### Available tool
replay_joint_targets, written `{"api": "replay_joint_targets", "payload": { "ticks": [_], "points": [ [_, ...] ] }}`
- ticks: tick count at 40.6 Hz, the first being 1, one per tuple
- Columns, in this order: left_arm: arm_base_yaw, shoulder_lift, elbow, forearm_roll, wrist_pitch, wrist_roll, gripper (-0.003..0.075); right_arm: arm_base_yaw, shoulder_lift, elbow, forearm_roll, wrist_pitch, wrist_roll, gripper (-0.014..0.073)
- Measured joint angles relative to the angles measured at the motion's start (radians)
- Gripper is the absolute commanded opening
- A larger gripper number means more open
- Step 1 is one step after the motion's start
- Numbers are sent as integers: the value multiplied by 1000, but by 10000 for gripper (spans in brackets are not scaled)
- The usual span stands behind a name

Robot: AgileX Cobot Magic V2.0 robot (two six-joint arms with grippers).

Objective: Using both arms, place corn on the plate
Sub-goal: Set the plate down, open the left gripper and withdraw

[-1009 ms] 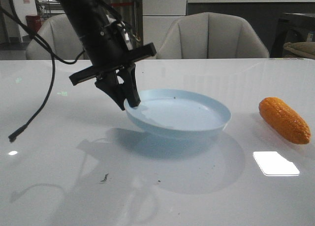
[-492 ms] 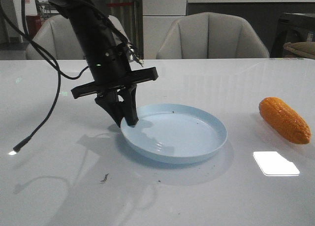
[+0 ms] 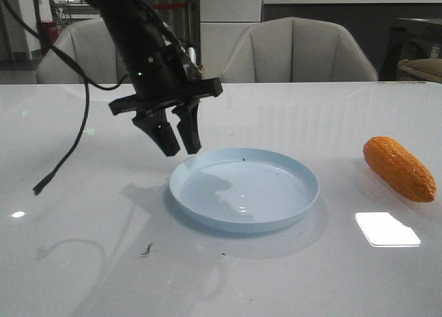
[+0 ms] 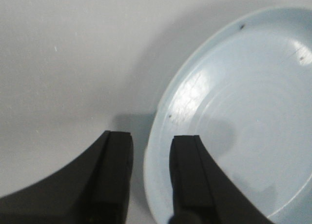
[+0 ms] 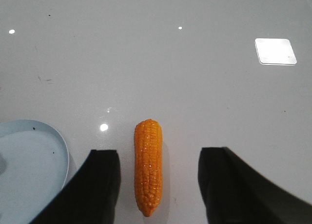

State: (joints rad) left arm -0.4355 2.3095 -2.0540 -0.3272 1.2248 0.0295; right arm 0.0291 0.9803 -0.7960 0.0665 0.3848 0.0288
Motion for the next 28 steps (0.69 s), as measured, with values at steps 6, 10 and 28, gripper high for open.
{"api": "replay_joint_targets", "payload": {
  "ticks": [6,10,28],
  "points": [
    [23,-8,-162,6,7,4,298,0,0,0,0,0,0,468],
    [59,-33,-281,9,15,-13,298,0,0,0,0,0,0,468],
    [149,-489,-463,224,47,-39,297,0,135,-62,2,61,0,499]
  ]
}}
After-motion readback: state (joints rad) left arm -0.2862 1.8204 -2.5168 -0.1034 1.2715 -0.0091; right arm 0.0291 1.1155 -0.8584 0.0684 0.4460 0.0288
